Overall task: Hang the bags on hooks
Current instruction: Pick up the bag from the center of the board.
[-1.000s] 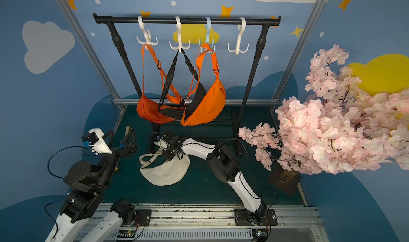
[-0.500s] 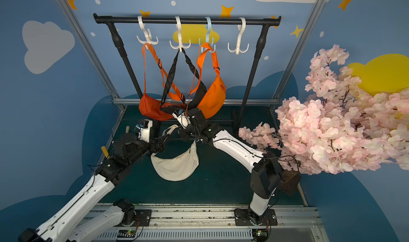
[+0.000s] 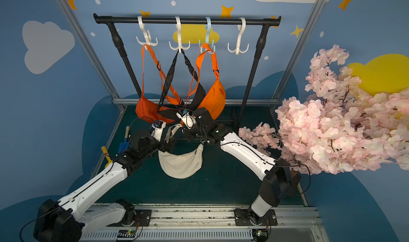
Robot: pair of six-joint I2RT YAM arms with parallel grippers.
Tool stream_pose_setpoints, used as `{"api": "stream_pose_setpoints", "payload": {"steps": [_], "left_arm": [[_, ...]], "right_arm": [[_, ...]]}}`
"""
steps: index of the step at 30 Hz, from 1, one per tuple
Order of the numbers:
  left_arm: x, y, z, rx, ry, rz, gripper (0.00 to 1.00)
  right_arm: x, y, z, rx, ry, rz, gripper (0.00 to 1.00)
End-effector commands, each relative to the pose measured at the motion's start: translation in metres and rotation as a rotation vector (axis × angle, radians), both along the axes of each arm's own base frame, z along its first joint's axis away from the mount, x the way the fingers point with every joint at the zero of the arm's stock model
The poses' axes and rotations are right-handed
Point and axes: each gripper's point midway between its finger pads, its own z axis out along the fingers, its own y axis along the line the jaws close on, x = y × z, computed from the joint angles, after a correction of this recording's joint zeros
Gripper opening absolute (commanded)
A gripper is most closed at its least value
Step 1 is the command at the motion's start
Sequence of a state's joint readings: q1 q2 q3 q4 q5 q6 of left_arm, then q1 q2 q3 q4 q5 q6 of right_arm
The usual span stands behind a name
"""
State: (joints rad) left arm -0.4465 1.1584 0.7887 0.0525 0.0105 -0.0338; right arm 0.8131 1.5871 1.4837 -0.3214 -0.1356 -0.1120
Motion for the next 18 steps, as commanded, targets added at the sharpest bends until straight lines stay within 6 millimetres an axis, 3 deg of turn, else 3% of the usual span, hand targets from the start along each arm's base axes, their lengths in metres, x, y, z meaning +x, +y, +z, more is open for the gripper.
{"api": "stream_pose_setpoints", "payload": {"steps": [1, 4, 7, 8, 10, 11, 12, 18], "left_arm": [[0.023, -0.006, 0.026, 0.044, -0.098, 0.008, 1.00], [0.047, -0.001, 0.030, 0.099, -0.114, 0.070, 0.97], [0.064, -0.006, 0.039, 0.125, -0.129, 0.070, 0.78], [0.067, -0.009, 0.042, 0.134, -0.128, 0.054, 0.69], [0.070, -0.017, 0.053, 0.129, -0.125, 0.020, 0.28], [0.070, -0.022, 0.061, 0.112, -0.130, 0.003, 0.14], [0.069, -0.027, 0.068, 0.095, -0.140, -0.024, 0.07], [0.034, -0.072, 0.125, 0.025, -0.224, -0.187, 0.04]], "right_arm": [[-0.013, -0.011, 0.018, 0.013, -0.024, 0.023, 0.00], [-0.021, -0.021, 0.024, 0.014, -0.032, 0.018, 0.00], [-0.024, -0.036, 0.031, 0.017, -0.051, -0.016, 0.00], [-0.025, -0.041, 0.034, 0.019, -0.055, -0.028, 0.00], [-0.024, -0.054, 0.040, 0.023, -0.064, -0.069, 0.00], [-0.022, -0.061, 0.044, 0.023, -0.071, -0.098, 0.00], [-0.019, -0.074, 0.051, 0.024, -0.077, -0.151, 0.00], [-0.016, -0.131, 0.105, 0.083, -0.192, -0.356, 0.00]]}}
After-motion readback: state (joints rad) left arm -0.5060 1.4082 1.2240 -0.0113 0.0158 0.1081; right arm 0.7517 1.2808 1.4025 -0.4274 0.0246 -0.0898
